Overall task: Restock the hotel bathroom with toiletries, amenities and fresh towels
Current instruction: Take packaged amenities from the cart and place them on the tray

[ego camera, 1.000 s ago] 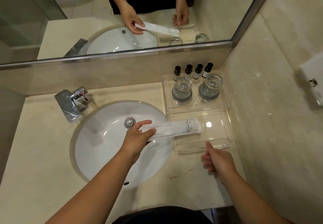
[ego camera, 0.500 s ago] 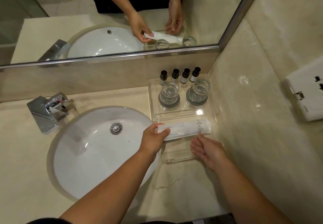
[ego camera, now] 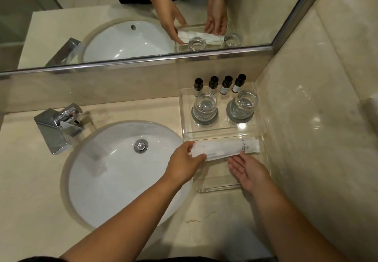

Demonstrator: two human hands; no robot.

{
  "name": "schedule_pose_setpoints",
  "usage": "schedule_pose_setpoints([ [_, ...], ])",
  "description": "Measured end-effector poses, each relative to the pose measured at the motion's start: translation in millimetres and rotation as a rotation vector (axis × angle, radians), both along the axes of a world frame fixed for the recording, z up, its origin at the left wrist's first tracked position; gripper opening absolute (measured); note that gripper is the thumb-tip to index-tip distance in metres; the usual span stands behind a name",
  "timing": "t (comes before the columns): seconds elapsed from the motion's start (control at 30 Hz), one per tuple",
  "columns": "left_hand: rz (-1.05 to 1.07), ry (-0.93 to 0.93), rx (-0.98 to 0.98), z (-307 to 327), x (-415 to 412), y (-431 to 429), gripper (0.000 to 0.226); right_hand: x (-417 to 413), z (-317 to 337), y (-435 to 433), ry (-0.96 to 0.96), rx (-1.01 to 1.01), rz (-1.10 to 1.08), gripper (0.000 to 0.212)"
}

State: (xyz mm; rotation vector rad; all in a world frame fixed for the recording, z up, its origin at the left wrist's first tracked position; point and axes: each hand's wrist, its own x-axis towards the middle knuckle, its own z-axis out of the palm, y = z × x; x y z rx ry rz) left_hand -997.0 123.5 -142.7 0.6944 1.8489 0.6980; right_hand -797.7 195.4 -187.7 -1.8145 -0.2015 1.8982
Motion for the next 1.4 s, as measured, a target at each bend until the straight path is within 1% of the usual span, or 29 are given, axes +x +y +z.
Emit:
schedule_pose_setpoints([
  [0.1,-0.013,0.062,0.001,7.3,-7.5,-8.6,0.057,-4.3,-0.6,1.0,0.024,0.008,-0.038,0.034],
  [0.2,-0.041,0.127,0.037,11.5,-11.0,-16.5,0.047,-8.9,0.5,3.4,0.041,0.021,-0.066,0.033],
  [0.3,-0.147,0.061,-0.007,11.4,-4.5,-21.1,0.036,-13.2,1.1,6.3,0.034,0.041,-0.078,0.033],
  [0.4,-0.273,0.039,-0.027,8.1,7.8,-21.4,0.041,-15.0,3.1,7.6,0.022,0.083,-0.070,0.030],
  [0.5,-0.321,0.044,-0.028,5.9,16.1,-16.0,0.048,-18.2,9.3,10.2,0.004,0.128,-0.054,0.024],
  [0.7,-0.305,0.067,-0.044,-0.7,19.5,-0.3,0.055,-25.9,6.7,18.6,-0.031,0.145,-0.034,0.016],
  [0.8,-0.300,0.063,-0.066,-3.4,18.5,5.5,0.057,-25.9,5.9,20.7,-0.060,0.124,-0.023,0.020],
  [0.93,-0.303,0.057,-0.074,-4.6,17.6,8.0,0.057,-21.2,4.1,19.2,-0.193,0.146,0.012,0.024],
  [1.03,-0.301,0.056,-0.067,-4.5,17.5,8.5,0.055,-18.6,4.1,15.7,-0.286,0.178,-0.037,0.022],
  [1.13,-0.292,0.060,-0.058,-4.1,17.6,9.5,0.053,-19.3,5.3,13.9,-0.273,0.195,-0.086,0.019],
  [1.4,-0.314,0.070,-0.051,-5.0,17.2,9.2,0.053,-18.6,6.3,11.5,-0.204,0.228,-0.097,0.026],
])
